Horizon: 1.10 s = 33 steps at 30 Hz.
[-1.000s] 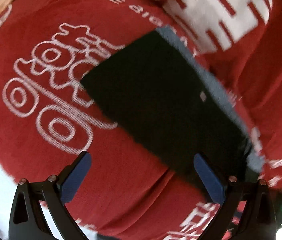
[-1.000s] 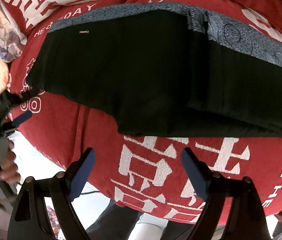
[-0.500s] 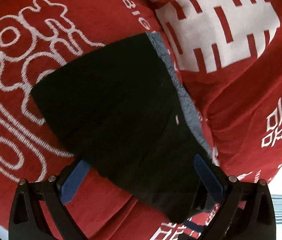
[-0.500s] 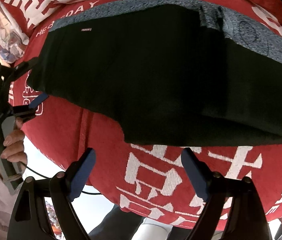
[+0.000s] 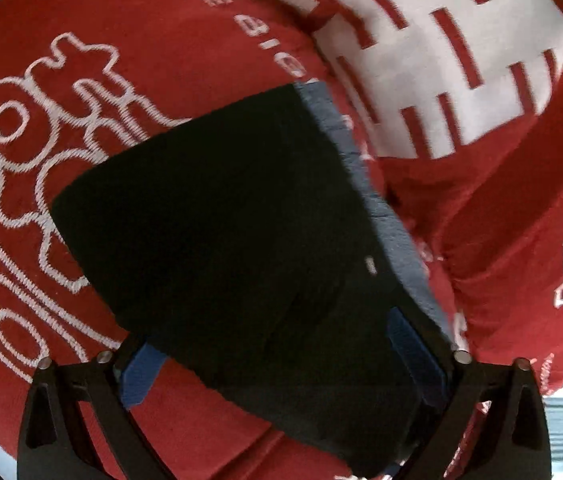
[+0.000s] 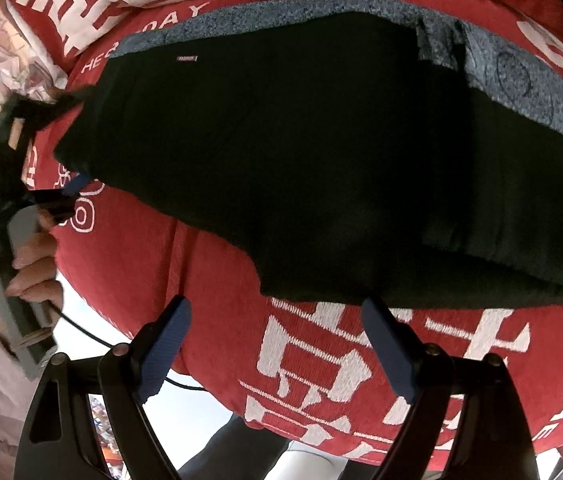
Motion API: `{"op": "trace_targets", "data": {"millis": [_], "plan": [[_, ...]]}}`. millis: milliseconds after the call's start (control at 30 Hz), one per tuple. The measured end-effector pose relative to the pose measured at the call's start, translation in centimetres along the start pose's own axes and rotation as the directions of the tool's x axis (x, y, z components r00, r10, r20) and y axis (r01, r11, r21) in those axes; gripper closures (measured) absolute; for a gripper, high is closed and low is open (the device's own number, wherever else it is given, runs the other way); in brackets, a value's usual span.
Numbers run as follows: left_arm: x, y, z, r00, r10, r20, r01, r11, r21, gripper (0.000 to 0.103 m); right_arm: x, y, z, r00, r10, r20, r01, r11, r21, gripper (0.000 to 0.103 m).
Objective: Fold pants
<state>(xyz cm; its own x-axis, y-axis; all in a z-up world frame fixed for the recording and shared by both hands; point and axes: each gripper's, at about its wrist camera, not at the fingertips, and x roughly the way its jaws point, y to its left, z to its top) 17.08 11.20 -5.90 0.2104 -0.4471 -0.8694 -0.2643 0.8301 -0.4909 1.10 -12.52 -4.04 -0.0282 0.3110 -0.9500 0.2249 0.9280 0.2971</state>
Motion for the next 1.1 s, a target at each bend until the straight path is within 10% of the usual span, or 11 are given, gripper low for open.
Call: {"op": "trace_targets", "data": {"millis": [133,267,400,533,967,1100], "plan": [[0.1,-1.7,-0.5,0.976,0.212,0.048,-0.217,0.968,0.125,0.057,-1.7,0.8,2.1,0.998,-0.005,0.06,0.008,0.999,-0.048,0.014],[-0.6,-4.3,-2.0,0.941,0.3,0.158,-0.336,0.885,0.323,0.066,-3.7,1.7,6.0,0.994,0.021,0.106,-0.013,0.997,-0.079,0.014],[-0.3,-9.5,-6.7,0.831,0.361,0.424,-0.556,0.591,0.585,0.068,-5.7,3.4,10.4,0.987,0.089,0.136,-0.074,0.991,-0.111,0.014],[0.1,-11.6,-8.5,0.792,0.351,0.5,-0.611,0.459,0.645,0.068,-5.7,8.3,15.0,0.984,0.176,0.043,-0.164,0.965,-0.204,0.014],[-0.4,-11.8,-9.3,0.781,0.332,0.529,-0.624,0.403,0.669,0.068,3.2,20.1,19.0,0.957,0.083,-0.278,-0.19,0.903,-0.386,0.015],[-0.4,-11.8,-9.4,0.794,0.335,0.507,-0.608,0.42,0.674,0.068,4.4,18.5,18.7,0.935,0.108,-0.337,-0.226,0.916,-0.333,0.078]]}}
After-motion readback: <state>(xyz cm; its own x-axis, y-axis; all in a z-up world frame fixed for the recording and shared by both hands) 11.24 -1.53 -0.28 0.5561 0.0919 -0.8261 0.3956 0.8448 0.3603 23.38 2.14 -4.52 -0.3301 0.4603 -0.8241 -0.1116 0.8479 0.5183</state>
